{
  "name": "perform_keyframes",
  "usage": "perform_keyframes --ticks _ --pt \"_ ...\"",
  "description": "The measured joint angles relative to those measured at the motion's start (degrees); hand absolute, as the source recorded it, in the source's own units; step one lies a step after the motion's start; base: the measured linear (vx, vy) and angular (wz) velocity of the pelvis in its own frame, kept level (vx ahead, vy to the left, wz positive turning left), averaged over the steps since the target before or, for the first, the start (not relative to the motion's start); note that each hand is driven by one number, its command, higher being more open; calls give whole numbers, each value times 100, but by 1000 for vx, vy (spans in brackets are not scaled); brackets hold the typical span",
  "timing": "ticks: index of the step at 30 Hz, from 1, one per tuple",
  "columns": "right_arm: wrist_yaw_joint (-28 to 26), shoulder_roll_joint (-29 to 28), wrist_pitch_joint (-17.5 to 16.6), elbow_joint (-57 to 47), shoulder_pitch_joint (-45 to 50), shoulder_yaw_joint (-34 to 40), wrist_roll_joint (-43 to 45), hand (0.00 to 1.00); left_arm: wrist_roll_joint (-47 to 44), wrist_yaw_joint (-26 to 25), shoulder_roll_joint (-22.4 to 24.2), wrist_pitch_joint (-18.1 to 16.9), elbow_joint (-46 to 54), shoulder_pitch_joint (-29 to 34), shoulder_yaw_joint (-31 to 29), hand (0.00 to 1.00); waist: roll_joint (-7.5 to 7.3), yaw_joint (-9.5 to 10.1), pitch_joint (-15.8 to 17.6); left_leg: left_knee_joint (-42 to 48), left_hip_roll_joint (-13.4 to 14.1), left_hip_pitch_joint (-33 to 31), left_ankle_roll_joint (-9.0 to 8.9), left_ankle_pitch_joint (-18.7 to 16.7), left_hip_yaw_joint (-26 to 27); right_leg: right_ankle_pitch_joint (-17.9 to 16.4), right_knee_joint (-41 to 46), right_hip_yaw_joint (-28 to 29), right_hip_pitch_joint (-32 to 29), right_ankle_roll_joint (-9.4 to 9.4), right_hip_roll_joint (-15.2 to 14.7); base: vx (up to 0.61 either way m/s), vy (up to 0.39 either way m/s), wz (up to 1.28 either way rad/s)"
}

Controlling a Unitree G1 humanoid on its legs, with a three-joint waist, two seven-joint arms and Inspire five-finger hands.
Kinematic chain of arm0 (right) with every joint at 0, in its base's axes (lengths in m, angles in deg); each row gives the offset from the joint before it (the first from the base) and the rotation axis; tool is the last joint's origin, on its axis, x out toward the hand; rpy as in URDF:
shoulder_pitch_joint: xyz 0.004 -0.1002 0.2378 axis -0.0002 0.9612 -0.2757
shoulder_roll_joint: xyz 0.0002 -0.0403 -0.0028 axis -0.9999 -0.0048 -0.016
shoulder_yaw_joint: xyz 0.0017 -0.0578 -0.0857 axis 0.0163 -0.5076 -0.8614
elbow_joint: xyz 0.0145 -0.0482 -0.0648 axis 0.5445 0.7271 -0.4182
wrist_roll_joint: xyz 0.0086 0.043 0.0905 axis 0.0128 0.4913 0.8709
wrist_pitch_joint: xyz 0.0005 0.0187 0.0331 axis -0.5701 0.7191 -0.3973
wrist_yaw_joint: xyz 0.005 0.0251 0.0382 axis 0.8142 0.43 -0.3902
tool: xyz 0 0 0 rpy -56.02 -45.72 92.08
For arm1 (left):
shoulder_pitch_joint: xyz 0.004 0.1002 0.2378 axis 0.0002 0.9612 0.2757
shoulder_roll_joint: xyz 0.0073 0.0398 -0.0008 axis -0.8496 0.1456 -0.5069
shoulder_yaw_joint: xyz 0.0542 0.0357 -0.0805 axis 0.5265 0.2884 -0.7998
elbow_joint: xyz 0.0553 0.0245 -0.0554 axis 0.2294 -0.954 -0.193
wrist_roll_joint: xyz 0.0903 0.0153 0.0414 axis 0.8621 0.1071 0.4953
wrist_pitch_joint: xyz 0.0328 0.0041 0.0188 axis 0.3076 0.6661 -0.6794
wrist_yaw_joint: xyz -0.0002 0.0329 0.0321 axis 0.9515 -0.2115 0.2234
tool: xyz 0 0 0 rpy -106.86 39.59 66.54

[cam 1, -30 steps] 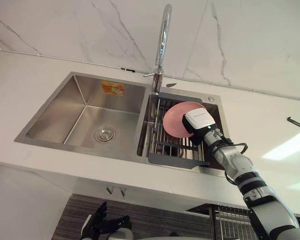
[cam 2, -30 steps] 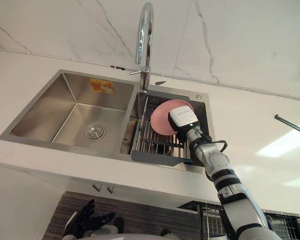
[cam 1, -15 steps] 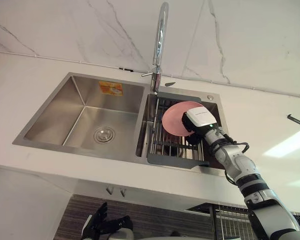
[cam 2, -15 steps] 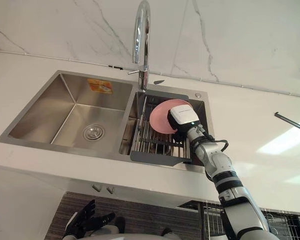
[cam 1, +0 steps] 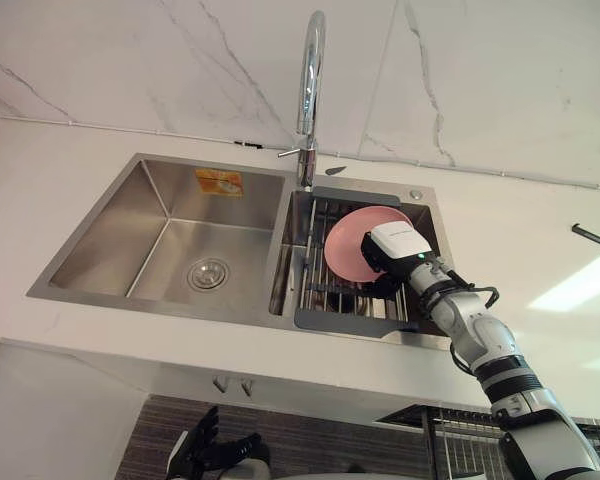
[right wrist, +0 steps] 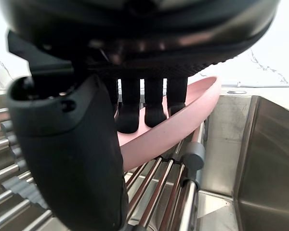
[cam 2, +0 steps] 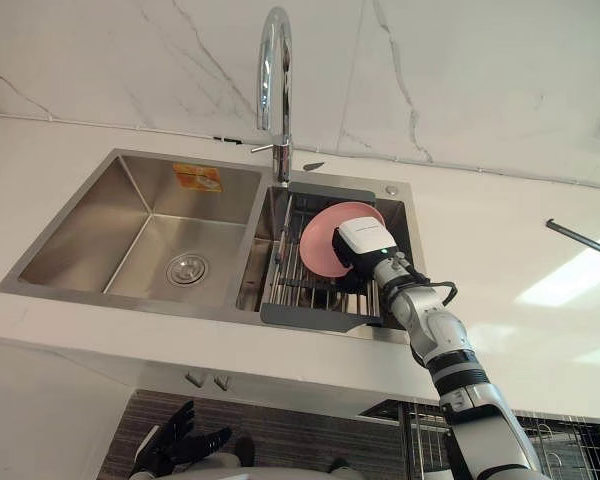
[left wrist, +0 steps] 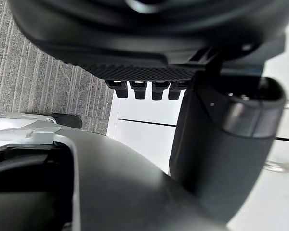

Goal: Walk over to the sink, pick up the cup, carry it to the dishwasher, place the cup inside the dishwasher, then close the dishwasher door

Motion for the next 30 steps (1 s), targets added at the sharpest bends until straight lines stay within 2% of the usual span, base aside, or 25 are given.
perform_keyframes --ticks 8,17,25,30 --pt "3 0 -50 -203 99 89 9 100 -1 -2 -2 0 -35 1 -1 100 -5 -36 -9 0 -1 -3 0 0 0 16 -16 0 0 1 1 0 0 0" --pt "3 1 -250 -629 138 123 9 100 -48 -3 -4 -4 -111 1 -2 100 -10 -127 -15 0 5 -1 0 0 15 22 -18 15 -5 1 6 0 0 0" --pt "4 2 -419 -914 245 248 -25 100 -47 -4 -4 -5 -118 1 -3 100 -14 -133 -26 1 5 0 0 0 20 29 -18 20 -5 2 6 0 0 0" --pt "2 6 -428 -937 322 291 -151 100 -46 -5 -2 -4 -165 23 -3 100 -13 -140 -129 1 8 -7 -1 -1 24 29 -19 22 -13 2 7 0 0 0"
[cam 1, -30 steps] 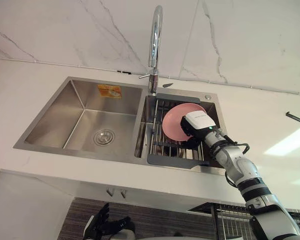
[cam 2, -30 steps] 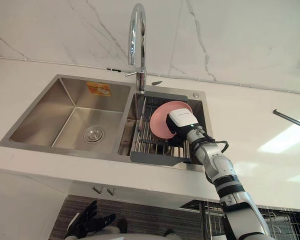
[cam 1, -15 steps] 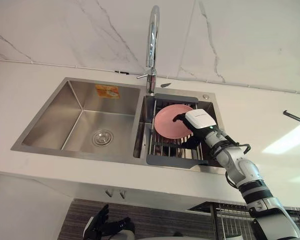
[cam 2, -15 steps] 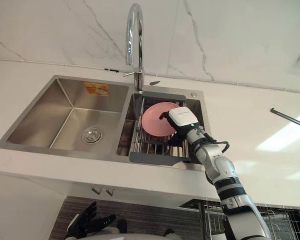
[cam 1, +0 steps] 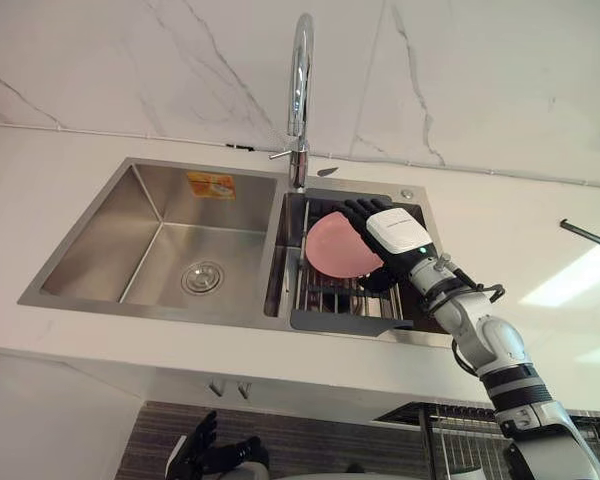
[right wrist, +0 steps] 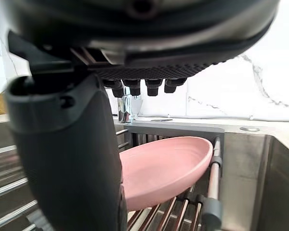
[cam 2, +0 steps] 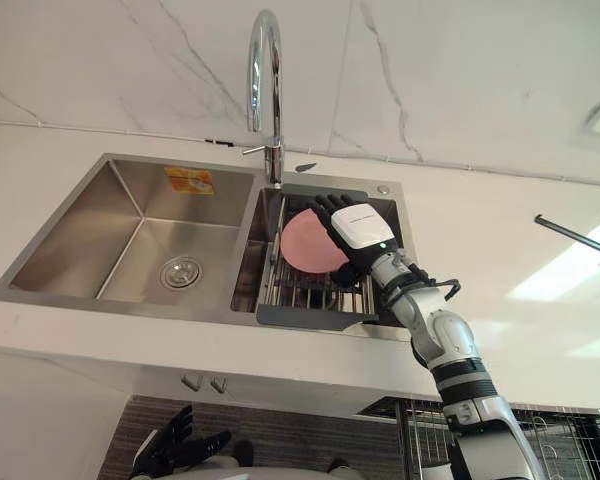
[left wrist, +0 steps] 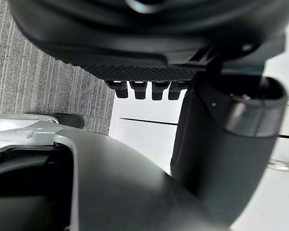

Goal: Walk over to the sink, pick up the cup, carry it to the dishwasher, place the cup inside the dishwasher, then close the dishwasher door

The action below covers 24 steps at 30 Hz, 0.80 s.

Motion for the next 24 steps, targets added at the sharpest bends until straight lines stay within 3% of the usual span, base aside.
perform_keyframes --ticks 10,24 --pt "170 72 19 314 0 -3 -684 100 2 0 -4 9 -17 2 2 100 -8 13 -35 0 -2 0 2 1 -2 2 1 -6 2 -2 -1 0 0 0" --pt "1062 137 261 1103 -174 -79 -1088 100 1 5 -28 38 17 2 3 100 -29 79 -48 -1 -25 -24 17 14 -51 5 1 -78 1 3 -18 0 0 1"
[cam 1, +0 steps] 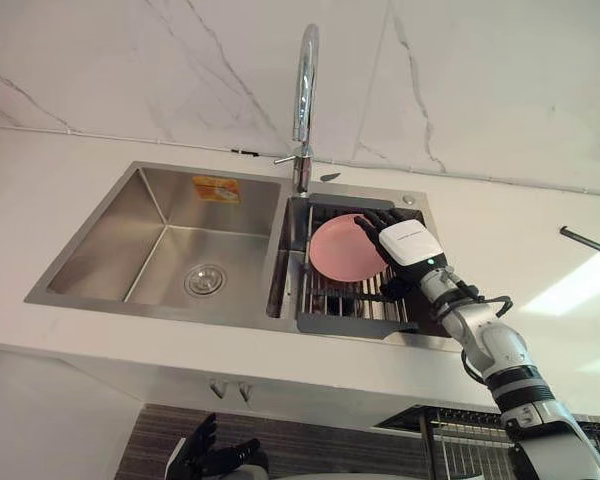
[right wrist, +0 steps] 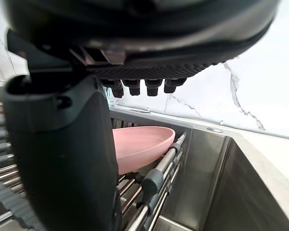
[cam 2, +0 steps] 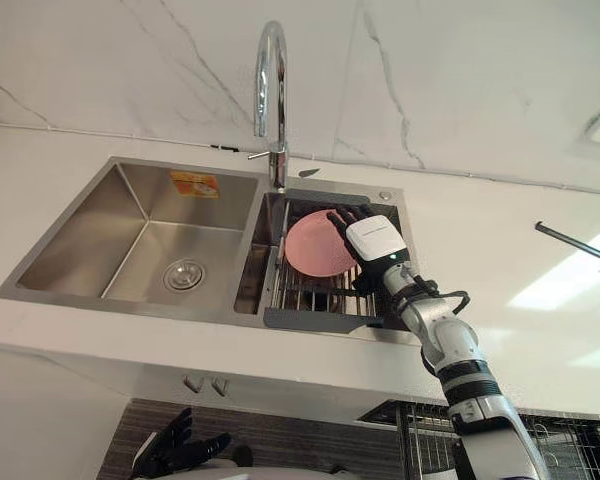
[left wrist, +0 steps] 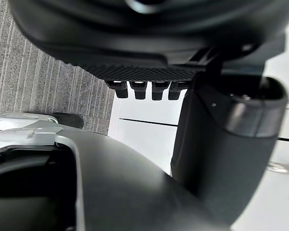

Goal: Walk over to the sink, pick up the cup, carry it to the dishwasher, place the cup inside the dishwasher, then close the dishwasher door

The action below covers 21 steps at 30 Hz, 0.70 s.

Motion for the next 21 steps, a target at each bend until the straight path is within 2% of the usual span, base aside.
perform_keyframes --ticks 11,21 --pt "548 32 261 347 -253 -21 -4 100 -2 12 1 32 38 7 -1 100 -2 10 1 1 -65 -63 24 23 -70 26 0 -66 -39 38 -57 2 2 3" --pt "586 35 343 637 -548 -22 0 100 -20 23 -3 37 81 9 -1 100 -9 39 37 0 -113 -127 59 50 -116 33 1 -99 -74 43 -76 -5 2 2"
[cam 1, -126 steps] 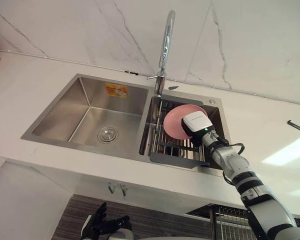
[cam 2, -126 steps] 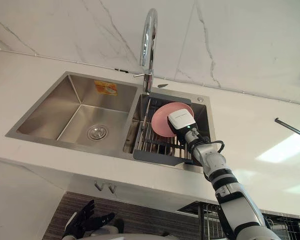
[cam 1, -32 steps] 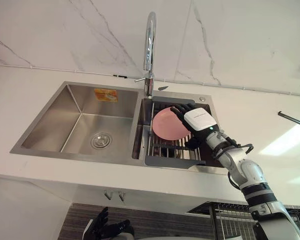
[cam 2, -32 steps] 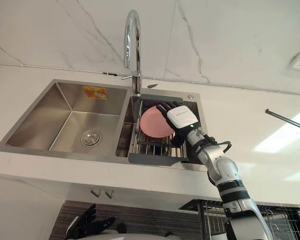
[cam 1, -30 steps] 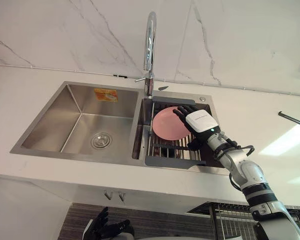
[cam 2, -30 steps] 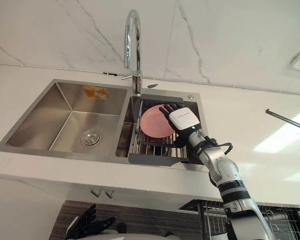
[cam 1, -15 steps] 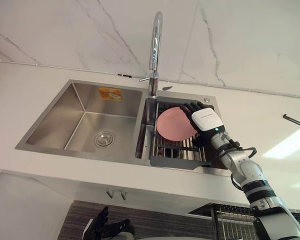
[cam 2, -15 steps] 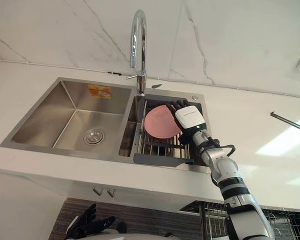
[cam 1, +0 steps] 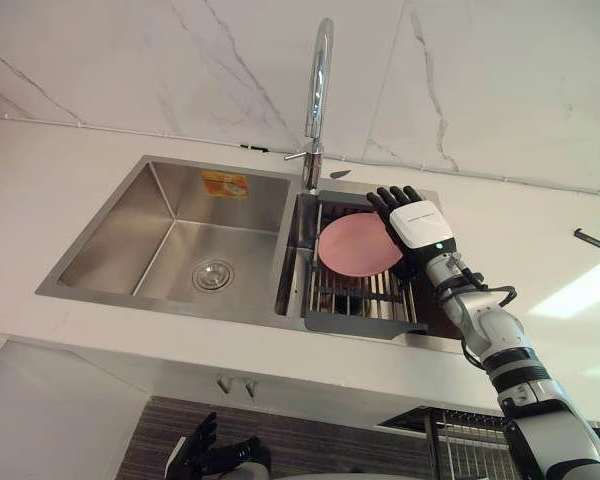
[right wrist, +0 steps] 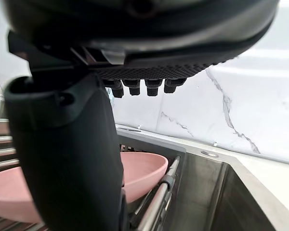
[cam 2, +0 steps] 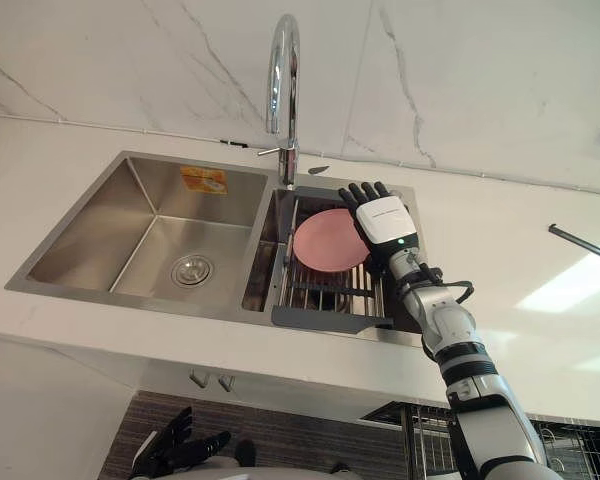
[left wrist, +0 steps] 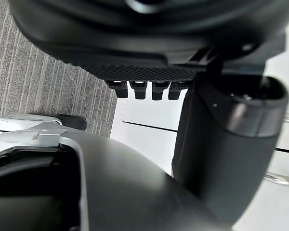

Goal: Walk over to the sink, pick up the cup, carry it to the dishwasher, place the cup inside the dishwasher, then close the dishwasher door

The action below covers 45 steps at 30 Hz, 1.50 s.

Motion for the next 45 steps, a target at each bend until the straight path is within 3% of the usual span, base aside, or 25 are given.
perform_keyframes --ticks 8,9,21,33,45 --pt "-13 0 -18 403 -126 -98 26 100 -81 17 -8 -7 125 -1 1 100 -25 63 160 0 -15 -19 8 9 -36 3 5 -40 0 5 -12 2 0 2" --pt "-15 0 -38 407 -138 -125 59 0 -118 28 -10 -8 126 -2 1 100 -29 64 177 0 -19 -28 9 10 -40 4 6 -45 -5 7 -15 0 0 0" --pt "74 6 -13 626 -268 -229 395 0 -223 71 -82 -37 163 -107 30 100 -117 161 401 -2 -31 -117 11 20 -71 1 22 -68 -63 10 -27 -6 0 1" --pt "196 26 -270 557 -358 -258 578 0 -226 98 -135 -43 182 -155 32 100 -207 210 453 -2 -33 -152 8 23 -52 4 24 -43 -103 11 -29 0 0 0" --pt "148 26 -263 118 -274 -224 798 0 -220 94 -131 -58 183 -158 32 100 -202 190 459 -1 -24 -157 -8 -6 23 9 20 31 -142 16 -32 1 -1 -1"
